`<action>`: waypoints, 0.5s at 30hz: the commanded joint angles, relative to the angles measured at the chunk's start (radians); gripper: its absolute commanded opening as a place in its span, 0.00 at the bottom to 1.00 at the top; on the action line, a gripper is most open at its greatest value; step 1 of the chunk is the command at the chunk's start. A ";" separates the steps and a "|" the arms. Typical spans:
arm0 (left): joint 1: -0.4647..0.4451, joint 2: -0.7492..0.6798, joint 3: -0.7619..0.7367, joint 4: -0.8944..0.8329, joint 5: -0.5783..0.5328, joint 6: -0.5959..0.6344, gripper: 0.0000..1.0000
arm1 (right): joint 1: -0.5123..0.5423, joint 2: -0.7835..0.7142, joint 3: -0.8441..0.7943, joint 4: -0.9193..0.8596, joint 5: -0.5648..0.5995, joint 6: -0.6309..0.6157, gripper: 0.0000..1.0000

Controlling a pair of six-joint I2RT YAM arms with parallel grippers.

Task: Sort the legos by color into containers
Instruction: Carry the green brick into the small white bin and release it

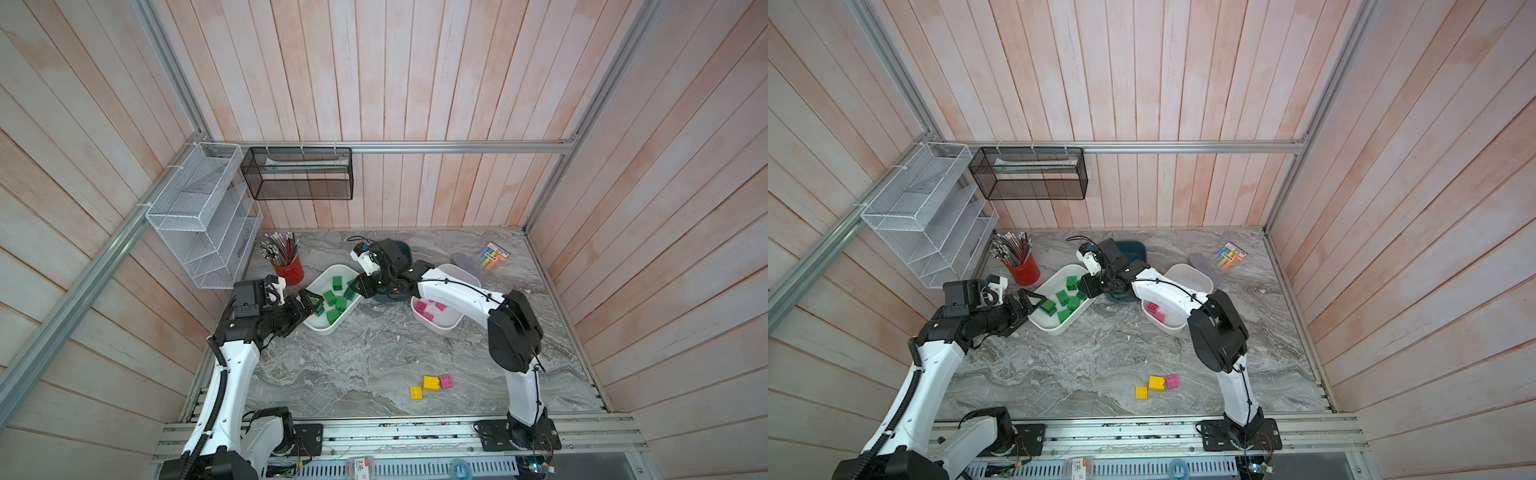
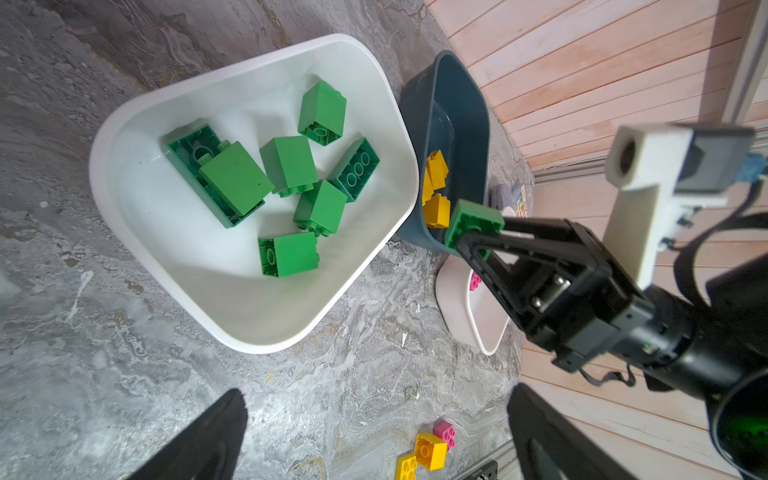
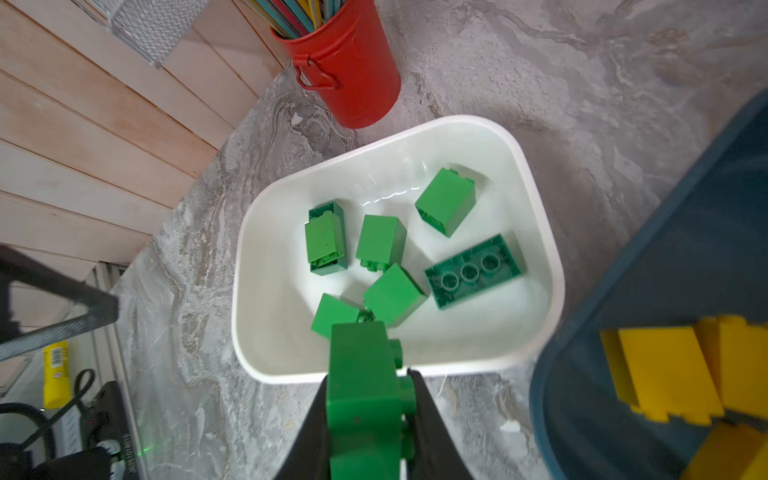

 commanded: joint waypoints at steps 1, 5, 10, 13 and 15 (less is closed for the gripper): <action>0.006 -0.009 -0.001 0.001 0.001 0.011 1.00 | 0.010 0.112 0.143 -0.033 0.061 -0.067 0.19; 0.006 -0.003 -0.009 0.004 0.006 0.011 1.00 | 0.011 0.265 0.337 -0.132 0.167 -0.123 0.20; 0.007 0.004 -0.019 0.016 0.011 0.011 1.00 | 0.008 0.387 0.513 -0.201 0.257 -0.179 0.24; 0.007 0.006 -0.024 0.024 0.012 0.006 1.00 | 0.007 0.427 0.588 -0.229 0.218 -0.202 0.37; 0.007 0.007 -0.023 0.026 0.013 0.006 1.00 | 0.006 0.422 0.613 -0.248 0.185 -0.233 0.49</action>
